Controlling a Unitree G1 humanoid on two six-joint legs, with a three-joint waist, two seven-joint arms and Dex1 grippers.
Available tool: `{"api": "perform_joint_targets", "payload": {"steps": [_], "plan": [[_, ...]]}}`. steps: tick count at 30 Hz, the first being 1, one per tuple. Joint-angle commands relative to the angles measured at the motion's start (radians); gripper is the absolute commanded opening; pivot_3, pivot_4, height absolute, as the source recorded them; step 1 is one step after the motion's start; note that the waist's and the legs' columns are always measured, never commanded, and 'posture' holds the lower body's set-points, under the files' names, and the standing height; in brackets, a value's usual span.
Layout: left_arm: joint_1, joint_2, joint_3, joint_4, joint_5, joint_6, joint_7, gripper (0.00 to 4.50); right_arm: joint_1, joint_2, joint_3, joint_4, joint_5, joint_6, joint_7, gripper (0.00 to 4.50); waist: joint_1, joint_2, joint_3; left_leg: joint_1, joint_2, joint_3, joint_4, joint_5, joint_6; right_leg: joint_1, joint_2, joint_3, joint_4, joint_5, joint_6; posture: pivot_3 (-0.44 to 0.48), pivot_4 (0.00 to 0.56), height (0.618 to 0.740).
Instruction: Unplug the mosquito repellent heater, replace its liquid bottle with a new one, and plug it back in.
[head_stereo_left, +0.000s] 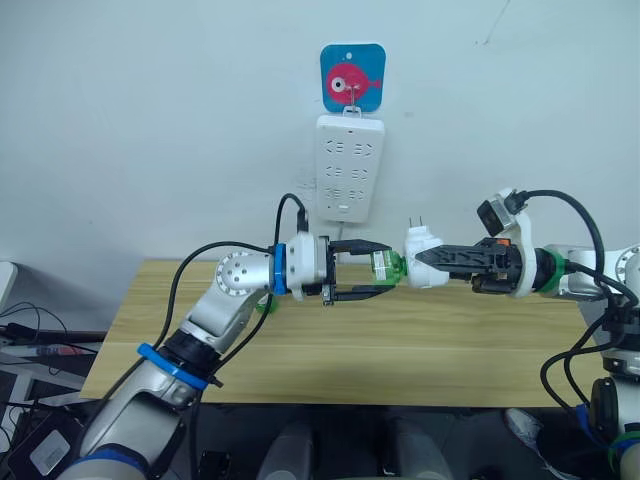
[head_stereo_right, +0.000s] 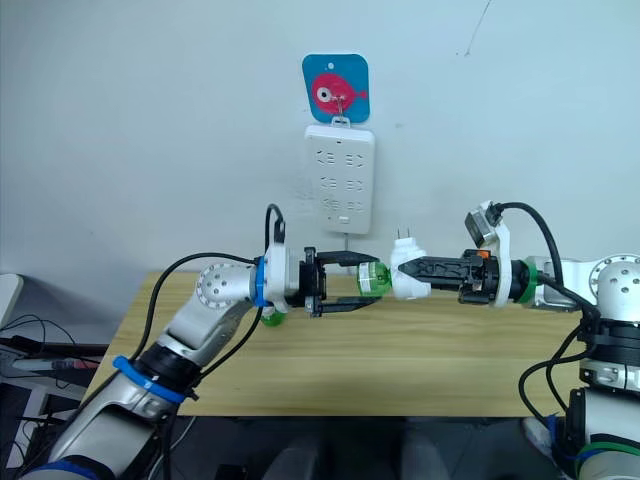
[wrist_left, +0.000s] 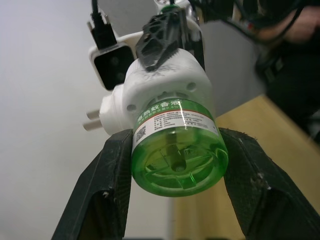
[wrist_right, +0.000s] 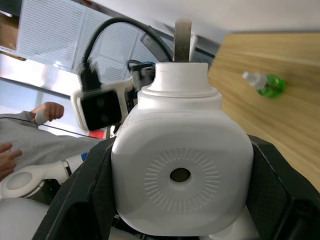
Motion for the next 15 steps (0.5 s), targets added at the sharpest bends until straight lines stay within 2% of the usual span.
{"api": "perform_joint_targets", "payload": {"steps": [1, 4, 8, 15], "plan": [[-0.046, 0.041, 0.14, -0.099, -0.439, 0.512, 0.031, 2.25, -0.006, -0.022, 0.004, -0.044, 0.028, 0.009, -0.002, 3.0, -0.008, 0.0, 0.0, 0.0, 0.0, 0.0, 0.0, 0.0, 0.0, 0.0, 0.0, 0.0, 0.0, 0.0, 0.0, 0.04, 0.187, 0.74], [-0.059, 0.059, 0.216, -0.01, -0.642, 0.814, 0.044, 2.25, -0.009, -0.025, 0.013, -0.052, 0.054, -0.001, -0.017, 3.0, -0.017, 0.0, 0.001, 0.001, 0.0, -0.001, 0.0, 0.0, 0.0, 0.0, 0.002, -0.001, 0.001, 0.0, 0.0, 0.043, 0.189, 0.74], [-0.047, 0.056, 0.279, 0.074, -0.725, 1.033, 0.05, 2.25, -0.008, -0.033, 0.028, -0.049, 0.093, -0.03, -0.044, 3.0, -0.027, 0.0, 0.002, 0.002, 0.0, 0.0, 0.0, 0.0, 0.0, 0.0, 0.007, -0.001, 0.003, 0.0, 0.0, 0.038, 0.192, 0.74], [0.02, 0.076, 0.326, 0.049, -0.639, 1.117, 0.015, 2.25, 0.012, -0.081, 0.022, -0.008, 0.107, -0.068, -0.074, 3.0, -0.03, 0.0, 0.003, 0.002, 0.0, 0.0, 0.0, 0.002, -0.004, 0.0, 0.004, 0.001, 0.002, 0.0, 0.0, 0.035, 0.194, 0.74]]}}
